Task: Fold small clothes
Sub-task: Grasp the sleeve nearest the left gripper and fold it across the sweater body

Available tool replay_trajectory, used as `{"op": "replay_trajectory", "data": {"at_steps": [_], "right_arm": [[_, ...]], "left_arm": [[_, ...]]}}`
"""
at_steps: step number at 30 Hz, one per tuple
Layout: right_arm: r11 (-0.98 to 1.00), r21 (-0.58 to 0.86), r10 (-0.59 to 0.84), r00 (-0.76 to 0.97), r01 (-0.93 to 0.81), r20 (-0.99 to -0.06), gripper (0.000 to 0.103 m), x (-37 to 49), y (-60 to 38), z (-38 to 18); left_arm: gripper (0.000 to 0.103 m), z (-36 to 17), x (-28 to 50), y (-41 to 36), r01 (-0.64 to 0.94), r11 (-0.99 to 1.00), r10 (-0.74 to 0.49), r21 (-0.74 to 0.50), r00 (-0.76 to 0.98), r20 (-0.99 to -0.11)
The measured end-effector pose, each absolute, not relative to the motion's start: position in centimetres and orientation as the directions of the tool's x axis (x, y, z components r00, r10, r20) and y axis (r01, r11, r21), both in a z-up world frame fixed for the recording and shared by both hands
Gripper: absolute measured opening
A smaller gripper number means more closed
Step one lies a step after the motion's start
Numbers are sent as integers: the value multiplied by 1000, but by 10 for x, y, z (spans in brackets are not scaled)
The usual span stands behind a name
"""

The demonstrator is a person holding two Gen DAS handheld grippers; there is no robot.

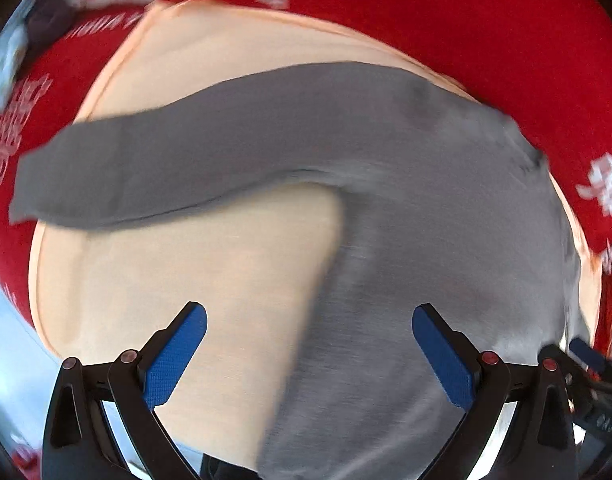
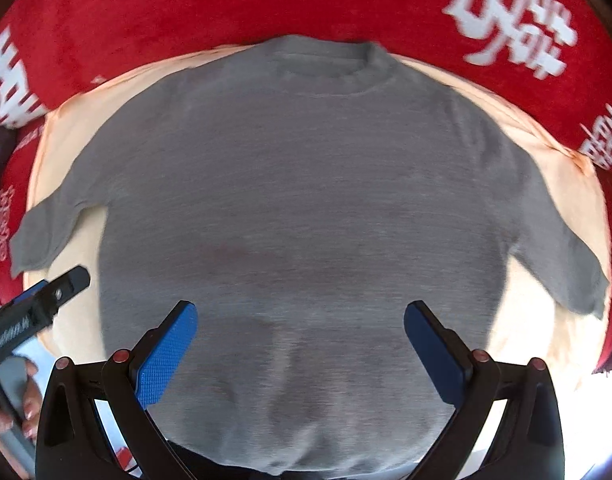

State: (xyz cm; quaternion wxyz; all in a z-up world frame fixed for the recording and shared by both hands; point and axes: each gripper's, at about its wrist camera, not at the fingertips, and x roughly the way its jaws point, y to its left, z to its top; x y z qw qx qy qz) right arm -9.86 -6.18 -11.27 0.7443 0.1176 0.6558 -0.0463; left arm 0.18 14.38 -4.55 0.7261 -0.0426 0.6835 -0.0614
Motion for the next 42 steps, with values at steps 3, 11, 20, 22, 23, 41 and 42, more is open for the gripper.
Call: {"op": "replay_trajectory", "data": {"at_steps": [3, 11, 20, 22, 23, 41, 42], "right_arm": [[976, 142, 120, 135, 166, -984, 103, -95, -33, -116], [981, 189, 184, 109, 41, -977, 103, -88, 38, -129], [978, 207, 206, 89, 3, -975, 103, -84, 73, -130], [978, 209, 208, 85, 0, -974, 103, -84, 74, -129], [978, 210, 209, 84, 0, -974, 103, -82, 75, -128], [957, 253, 231, 157, 143, -960, 103, -103, 4, -113], [954, 256, 231, 160, 156, -960, 103, -105, -6, -112]], "left_arm": [[103, -59, 8, 194, -72, 985, -154, -159, 81, -985], [103, -110, 30, 327, -373, 837, -355, -400, 186, -916], [89, -123, 60, 370, -514, 680, -416, -523, 317, -852], [54, -119, 61, 364, -518, 691, -389, -504, 321, -863], [18, -121, 61, 365, -510, 706, -378, -492, 316, -870], [10, 18, 88, 223, 82, 966, -252, -246, 521, -816], [10, 28, 89, 206, 117, 963, -269, -245, 533, -802]]}}
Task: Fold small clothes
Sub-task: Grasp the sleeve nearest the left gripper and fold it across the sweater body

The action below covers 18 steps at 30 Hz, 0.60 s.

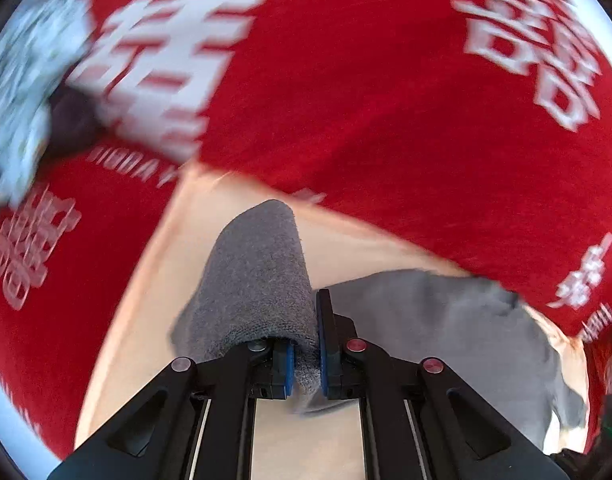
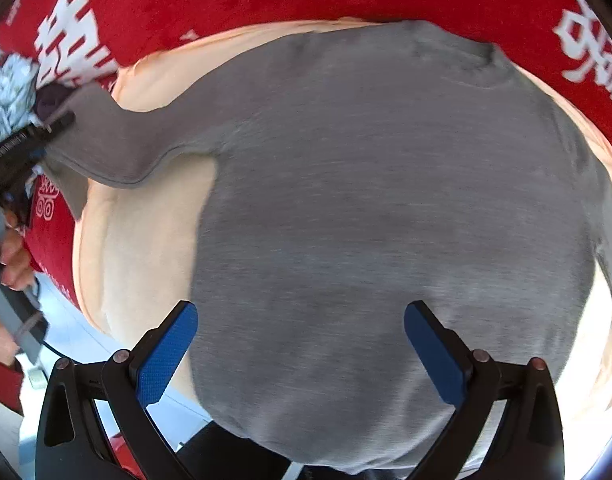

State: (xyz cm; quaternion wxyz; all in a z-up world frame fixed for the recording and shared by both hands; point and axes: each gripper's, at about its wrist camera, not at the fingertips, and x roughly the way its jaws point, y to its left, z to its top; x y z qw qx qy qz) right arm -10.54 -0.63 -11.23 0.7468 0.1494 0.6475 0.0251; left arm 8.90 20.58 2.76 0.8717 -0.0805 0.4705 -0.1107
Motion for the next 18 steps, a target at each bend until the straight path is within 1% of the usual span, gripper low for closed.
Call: {"op": "replay_trajectory", "data": {"at_steps": [3, 5, 6, 7, 8, 9, 10, 12, 13, 17, 18], "right_arm": [[939, 270, 234, 178, 214, -956, 103, -113, -43, -111], [927, 276, 231, 194, 253, -953, 103, -123, -72, -108], [923, 277, 227, 201, 267, -953, 103, -127, -83, -107], [916, 276, 220, 210, 290, -953, 103, -133, -100, -107], [910, 275, 216, 214, 309, -953, 103, -138, -113, -108], [905, 276, 213, 215, 325, -953, 103, -142, -124, -110], [895, 274, 208, 214, 352, -954, 103, -149, -141, -114], [881, 269, 201, 207, 389, -958, 103, -158, -161, -120], [871, 266, 197, 202, 412, -959, 103, -164, -174, -126], [837, 261, 201, 174, 481, -964, 103, -186, -212, -149], [830, 261, 204, 167, 493, -965, 103, -190, -218, -154]], "left_arm": [[10, 53, 86, 146, 243, 942, -330, -231, 556, -763], [10, 63, 83, 86, 350, 911, -389, -220, 544, -744], [10, 63, 81, 77, 364, 905, -397, -219, 539, -743], [10, 60, 77, 34, 423, 880, -429, -217, 512, -744], [10, 56, 74, 13, 450, 865, -447, -222, 492, -747], [10, 55, 71, 5, 461, 859, -454, -223, 483, -749], [10, 46, 66, -24, 494, 840, -469, -224, 454, -757], [10, 30, 53, -57, 531, 819, -474, -217, 415, -777], [10, 10, 47, -89, 559, 802, -468, -210, 370, -803], [10, -35, 34, -126, 589, 790, -409, -171, 298, -862], [16, -46, 30, -128, 591, 791, -387, -156, 287, -876]]}}
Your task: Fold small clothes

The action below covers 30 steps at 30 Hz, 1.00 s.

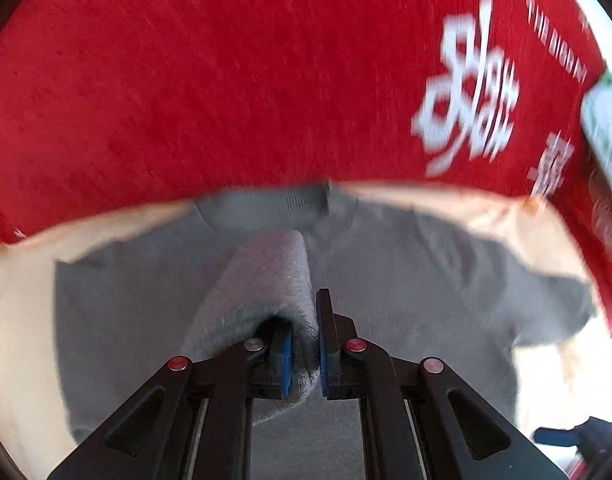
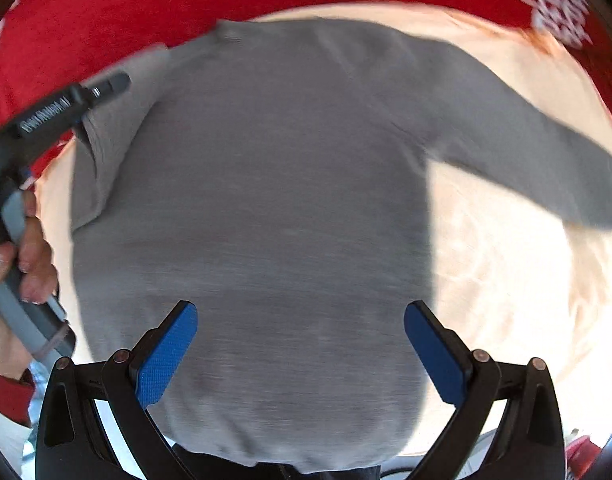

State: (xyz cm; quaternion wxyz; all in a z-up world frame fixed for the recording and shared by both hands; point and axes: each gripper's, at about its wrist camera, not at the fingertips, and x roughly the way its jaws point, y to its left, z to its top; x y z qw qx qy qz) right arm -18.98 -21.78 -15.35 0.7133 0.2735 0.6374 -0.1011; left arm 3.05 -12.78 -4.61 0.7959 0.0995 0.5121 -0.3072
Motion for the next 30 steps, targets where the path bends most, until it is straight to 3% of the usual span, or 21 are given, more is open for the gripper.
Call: {"op": "replay_trajectory", "data": {"at_steps": [1, 2, 3, 11, 15, 18, 26, 27, 29, 30], "right_arm": [[824, 260, 207, 161, 503, -965, 103, -194, -223, -158], [820, 259, 207, 158, 510, -966, 103, -196, -227, -160], [818, 258, 207, 155, 514, -966, 103, -198, -231, -163], [852, 226, 147, 198, 472, -969, 103, -166, -233, -146], [930, 183, 92, 279, 320, -956, 103, -119, -203, -123], [976, 124, 61, 321, 180, -945, 103, -82, -167, -118], [897, -372, -236, 452, -240, -860, 102, -20, -59, -139], [864, -429, -283, 451, -264, -846, 98, -14, -52, -149], [863, -429, -291, 433, -267, -853, 59, -1, -52, -155], [897, -373, -257, 407, -236, -877, 18, 5, -61, -153]], "left_arm": [[26, -58, 26, -133, 593, 796, -346, -122, 279, -896], [55, -68, 22, -136, 592, 802, -298, -79, 283, -912], [72, -69, 20, -131, 581, 812, -281, -59, 300, -912], [73, -33, 30, -66, 539, 840, -276, -59, 331, -902], [73, -29, 67, -1, 449, 892, -227, -57, 334, -915], [73, -63, 118, 49, 345, 935, -169, -81, 234, -957], [73, -120, 176, 78, 229, 948, -243, -219, 84, -966], [73, -124, 178, 77, 221, 948, -250, -227, 79, -965], [72, -126, 181, 78, 225, 950, -243, -216, 101, -965], [72, -127, 182, 77, 233, 950, -240, -210, 108, -965]]}}
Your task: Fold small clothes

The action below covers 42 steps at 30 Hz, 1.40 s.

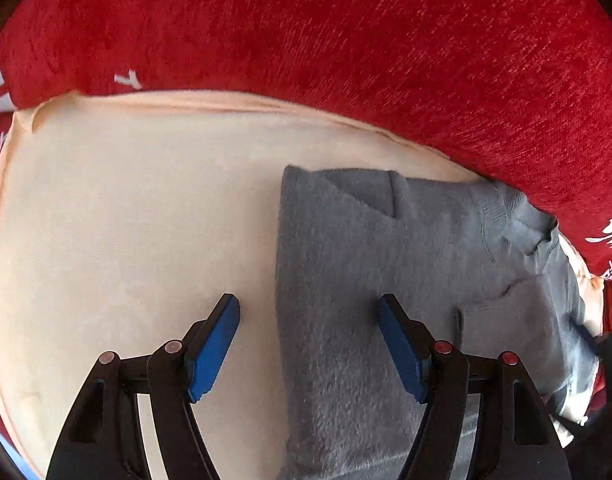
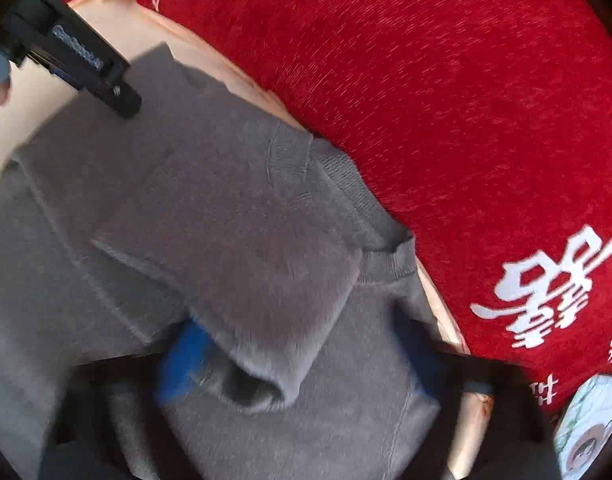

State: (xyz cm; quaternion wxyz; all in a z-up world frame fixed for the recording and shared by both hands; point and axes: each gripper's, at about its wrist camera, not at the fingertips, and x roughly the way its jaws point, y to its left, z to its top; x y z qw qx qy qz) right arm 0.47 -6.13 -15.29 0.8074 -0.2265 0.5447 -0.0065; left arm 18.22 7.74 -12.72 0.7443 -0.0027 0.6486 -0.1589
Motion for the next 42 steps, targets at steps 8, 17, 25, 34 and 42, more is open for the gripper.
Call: {"op": "replay_trajectory", "data": {"at_steps": [8, 17, 25, 34, 42], "right_arm": [[728, 436, 152, 496, 529, -855, 14, -66, -247, -147], [257, 659, 267, 603, 707, -752, 58, -142, -311, -195], [234, 815, 657, 532, 531, -535, 58, -94, -163, -198], [132, 844, 699, 555, 520, -451, 54, -24, -30, -229], [196, 860, 717, 529, 472, -454, 7, -12, -17, -218]], "left_arm": [[64, -125, 180, 69, 273, 943, -228, -189, 117, -967], [64, -123, 192, 53, 280, 945, -210, -170, 119, -970], [39, -117, 212, 46, 361, 911, -243, -202, 73, -967], [13, -119, 228, 79, 370, 873, -351, -316, 28, -936], [11, -112, 236, 109, 402, 857, -373, -322, 53, -926]]}}
